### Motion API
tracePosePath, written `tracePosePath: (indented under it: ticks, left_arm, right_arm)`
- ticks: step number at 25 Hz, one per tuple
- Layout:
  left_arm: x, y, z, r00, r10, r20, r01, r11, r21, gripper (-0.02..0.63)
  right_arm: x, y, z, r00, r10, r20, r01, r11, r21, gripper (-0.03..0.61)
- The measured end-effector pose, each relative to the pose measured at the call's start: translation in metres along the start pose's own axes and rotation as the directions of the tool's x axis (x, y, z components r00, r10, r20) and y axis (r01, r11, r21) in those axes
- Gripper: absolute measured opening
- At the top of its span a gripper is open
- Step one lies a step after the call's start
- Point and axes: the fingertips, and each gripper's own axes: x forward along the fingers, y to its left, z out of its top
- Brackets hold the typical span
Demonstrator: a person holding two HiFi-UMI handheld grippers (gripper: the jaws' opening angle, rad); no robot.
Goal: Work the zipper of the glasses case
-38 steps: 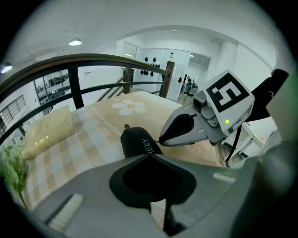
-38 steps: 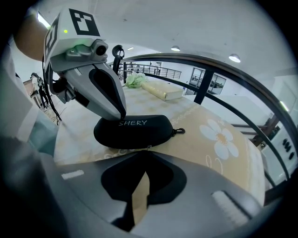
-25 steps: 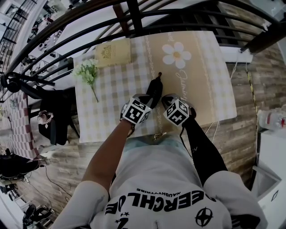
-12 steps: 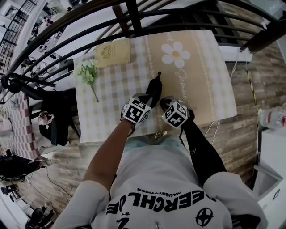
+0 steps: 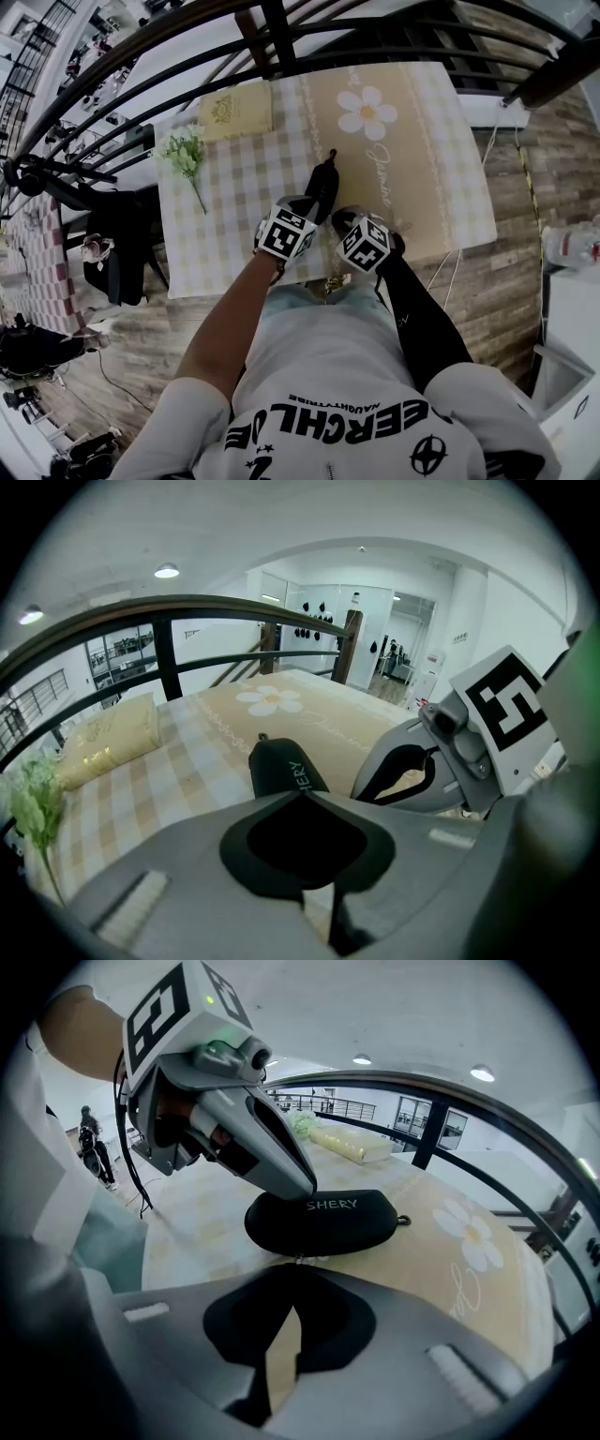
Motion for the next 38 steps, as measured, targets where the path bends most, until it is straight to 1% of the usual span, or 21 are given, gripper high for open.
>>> tracePosePath:
  ticks: [3,4,6,8,9,12,18,20,22,24,25,27,29,31,35,38]
  left_arm:
    - [-0.002,0.003,-0.001,0.998,0.062,0.029,-0.062,0.998,0.025,0.105]
    - [-0.004,0.006,-0.003,0.996,0.081,0.031,-0.082,0.996,0.030,0.119]
    - [-0.008,0.008,-0.011,0.995,0.093,0.024,-0.093,0.996,0.012,0.123]
    - [-0.012,0.004,-0.018,0.997,0.075,0.009,-0.075,0.997,-0.018,0.123]
    - [-0.012,0.000,-0.021,0.998,0.062,0.005,-0.062,0.998,-0.016,0.123]
    - [-0.005,-0.015,-0.020,1.000,0.022,0.003,-0.022,0.999,0.031,0.121]
    - [0.016,-0.047,-0.002,0.998,-0.061,0.002,0.061,0.993,0.102,0.121]
    - [0.018,-0.046,0.008,0.999,-0.050,0.013,0.048,0.992,0.118,0.121]
    - [0.017,-0.037,0.020,0.999,-0.020,0.038,0.015,0.992,0.124,0.121]
    - [0.018,-0.028,0.032,0.999,0.002,0.049,-0.009,0.989,0.146,0.121]
    - [0.021,-0.025,0.035,0.999,0.010,0.042,-0.017,0.986,0.167,0.121]
    - [0.028,-0.020,0.034,1.000,0.019,0.003,-0.019,0.980,0.198,0.117]
    - [0.035,-0.019,0.028,1.000,0.013,-0.025,-0.009,0.985,0.170,0.111]
    - [0.036,-0.018,0.025,1.000,0.011,-0.024,-0.007,0.990,0.138,0.109]
    - [0.036,-0.020,0.025,0.999,0.015,-0.034,-0.009,0.985,0.172,0.109]
    - [0.036,-0.019,0.025,0.999,0.006,-0.032,-0.001,0.987,0.161,0.109]
  right_arm:
    - [-0.001,-0.001,0.001,1.000,-0.003,0.007,0.003,1.000,-0.004,0.030]
    - [-0.001,-0.002,0.001,1.000,-0.004,0.011,0.004,1.000,-0.005,0.029]
    - [-0.003,-0.007,-0.001,1.000,-0.013,0.015,0.013,1.000,-0.005,0.029]
    - [-0.005,-0.015,-0.004,0.999,-0.028,0.017,0.028,1.000,-0.004,0.029]
    - [-0.007,-0.019,-0.004,0.999,-0.036,0.018,0.036,0.999,-0.005,0.030]
    - [-0.011,-0.034,-0.005,0.998,-0.065,0.021,0.065,0.998,-0.013,0.029]
    - [-0.018,-0.072,-0.007,0.993,-0.118,0.014,0.118,0.993,-0.029,0.030]
    - [-0.018,-0.077,-0.011,0.994,-0.110,0.000,0.110,0.993,-0.040,0.029]
    - [-0.016,-0.078,-0.016,0.995,-0.100,-0.014,0.099,0.994,-0.051,0.029]
    - [-0.014,-0.078,-0.021,0.995,-0.101,-0.018,0.100,0.994,-0.051,0.029]
    - [-0.014,-0.078,-0.022,0.995,-0.102,-0.018,0.101,0.994,-0.050,0.030]
    - [-0.011,-0.079,-0.022,0.995,-0.100,-0.017,0.099,0.994,-0.049,0.030]
    - [-0.010,-0.080,-0.022,0.995,-0.094,-0.019,0.093,0.994,-0.051,0.030]
    - [-0.010,-0.079,-0.023,0.996,-0.084,-0.019,0.083,0.995,-0.053,0.029]
    - [-0.012,-0.078,-0.023,0.997,-0.073,-0.012,0.073,0.996,-0.050,0.029]
    - [-0.013,-0.076,-0.023,0.998,-0.069,-0.010,0.068,0.996,-0.049,0.029]
